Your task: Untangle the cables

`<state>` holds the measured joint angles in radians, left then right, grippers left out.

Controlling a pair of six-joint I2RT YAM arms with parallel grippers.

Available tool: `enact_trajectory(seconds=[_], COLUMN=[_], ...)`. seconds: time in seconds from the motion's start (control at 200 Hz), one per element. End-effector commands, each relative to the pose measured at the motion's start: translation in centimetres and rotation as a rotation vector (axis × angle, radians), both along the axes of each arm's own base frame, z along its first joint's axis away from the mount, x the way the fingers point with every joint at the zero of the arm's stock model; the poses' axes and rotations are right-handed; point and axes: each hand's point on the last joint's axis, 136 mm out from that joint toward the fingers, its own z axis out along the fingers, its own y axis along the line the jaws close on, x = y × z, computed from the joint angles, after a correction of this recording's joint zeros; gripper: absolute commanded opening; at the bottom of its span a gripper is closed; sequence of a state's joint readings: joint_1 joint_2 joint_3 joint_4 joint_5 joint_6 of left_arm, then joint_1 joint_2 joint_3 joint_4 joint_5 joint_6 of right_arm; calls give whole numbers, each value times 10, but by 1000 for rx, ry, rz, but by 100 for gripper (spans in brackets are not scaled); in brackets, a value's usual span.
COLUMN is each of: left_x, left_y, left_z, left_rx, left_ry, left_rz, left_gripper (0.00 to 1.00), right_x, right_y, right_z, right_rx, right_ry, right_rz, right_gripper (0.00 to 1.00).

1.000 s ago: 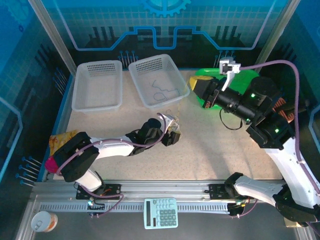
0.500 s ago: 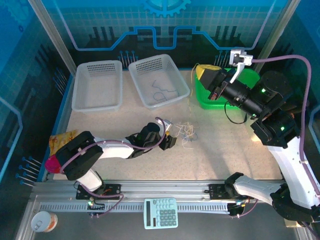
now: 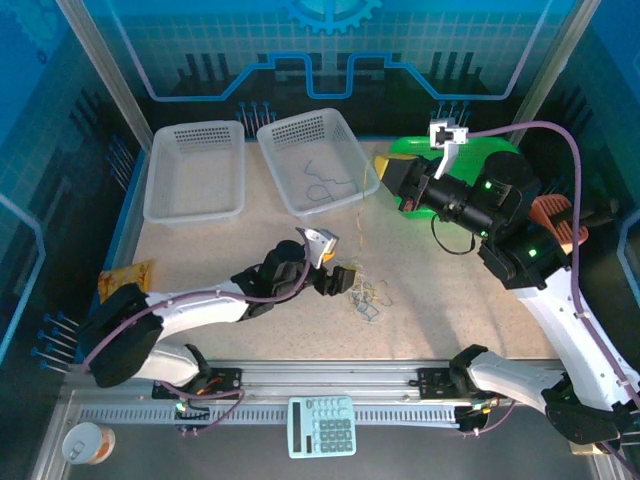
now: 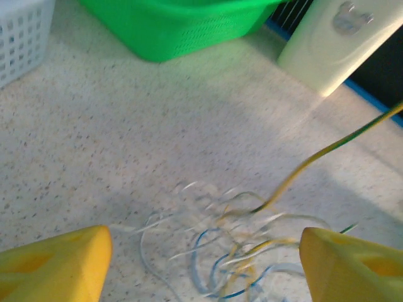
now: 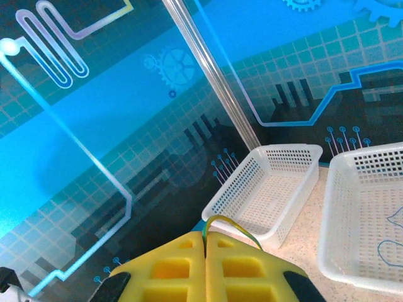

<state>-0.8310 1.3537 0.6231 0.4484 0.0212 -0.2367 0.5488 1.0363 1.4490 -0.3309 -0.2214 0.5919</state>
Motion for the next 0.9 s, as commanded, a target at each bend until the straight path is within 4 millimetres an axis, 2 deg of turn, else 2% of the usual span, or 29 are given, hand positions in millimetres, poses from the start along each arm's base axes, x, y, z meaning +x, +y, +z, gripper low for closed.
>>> enact_trajectory(seconds=[0.0, 0.165, 0.365, 0.485, 0.585, 0.69, 0.75, 0.895], left_x=[-14, -5, 23, 40, 47, 48, 47, 44], left_y=[3, -6, -25, -33, -36, -36, -34, -28], left_z=[0, 10, 8, 7, -7, -32, -44, -63], left_rx=[14, 12, 18, 16, 44, 77, 85, 86], left_ry=[12, -16, -46, -71, -61, -27, -9, 24], left_rz=[-39, -40, -2, 37, 48, 48, 55, 73], left_gripper=[84, 85, 86, 78, 65, 52, 49, 49], right_x=[-6, -3, -4, -3, -4, -5, -5, -6], right_y=[-1, 9, 22, 27, 27, 26, 25, 14], right_z=[22, 32, 47, 56, 71, 91, 102, 127], right_rx=[54, 73, 88, 95, 95, 107, 117, 142], right_ry=[-57, -59, -70, -77, -101, -134, -154, -209], right_rz=[23, 66, 114, 130, 133, 135, 137, 108], right_gripper=[0, 0, 0, 0, 0, 0, 0, 0])
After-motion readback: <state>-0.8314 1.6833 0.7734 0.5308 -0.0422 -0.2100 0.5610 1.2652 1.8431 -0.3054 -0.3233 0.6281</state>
